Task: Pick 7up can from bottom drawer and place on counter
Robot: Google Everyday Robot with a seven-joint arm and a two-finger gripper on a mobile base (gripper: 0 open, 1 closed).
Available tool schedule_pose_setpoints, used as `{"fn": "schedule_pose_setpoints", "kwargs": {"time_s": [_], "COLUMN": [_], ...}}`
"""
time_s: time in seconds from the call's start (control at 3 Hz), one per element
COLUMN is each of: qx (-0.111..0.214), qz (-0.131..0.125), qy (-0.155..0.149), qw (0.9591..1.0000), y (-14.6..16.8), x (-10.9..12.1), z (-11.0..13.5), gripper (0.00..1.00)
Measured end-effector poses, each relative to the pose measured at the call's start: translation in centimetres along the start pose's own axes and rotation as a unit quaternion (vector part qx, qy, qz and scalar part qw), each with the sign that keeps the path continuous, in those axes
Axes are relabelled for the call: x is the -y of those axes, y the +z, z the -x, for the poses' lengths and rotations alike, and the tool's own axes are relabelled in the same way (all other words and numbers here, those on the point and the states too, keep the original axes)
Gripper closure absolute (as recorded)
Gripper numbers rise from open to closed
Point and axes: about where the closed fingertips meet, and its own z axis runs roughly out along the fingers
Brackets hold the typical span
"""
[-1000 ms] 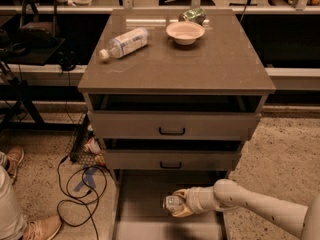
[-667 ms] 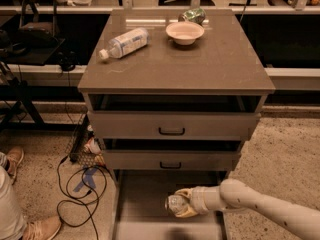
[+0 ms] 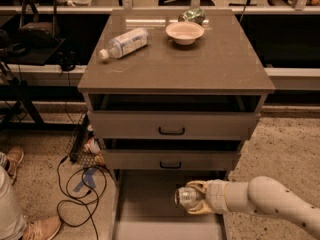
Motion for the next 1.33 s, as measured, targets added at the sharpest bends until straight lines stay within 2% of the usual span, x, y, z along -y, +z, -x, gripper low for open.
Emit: {"fn": "schedule_pose_setpoints", "kwargs": {"time_s": [0.33, 0.67, 1.0, 1.33], "qx": [0.003, -0.003, -0.002, 0.024], "qz": [-0.041, -0.068, -0.071, -0.110], "qy": [-0.044, -0.043, -0.040, -0.044], "qw": [0.9982, 0.9967, 0.9967, 0.9927], "y": [-7.0, -9.6, -9.8, -12.7], "x": [2.7, 2.6, 2.8, 7.4], "z": [5.5, 5.7, 5.4, 5.6], "gripper": [1.00, 1.00, 1.00, 1.00]}}
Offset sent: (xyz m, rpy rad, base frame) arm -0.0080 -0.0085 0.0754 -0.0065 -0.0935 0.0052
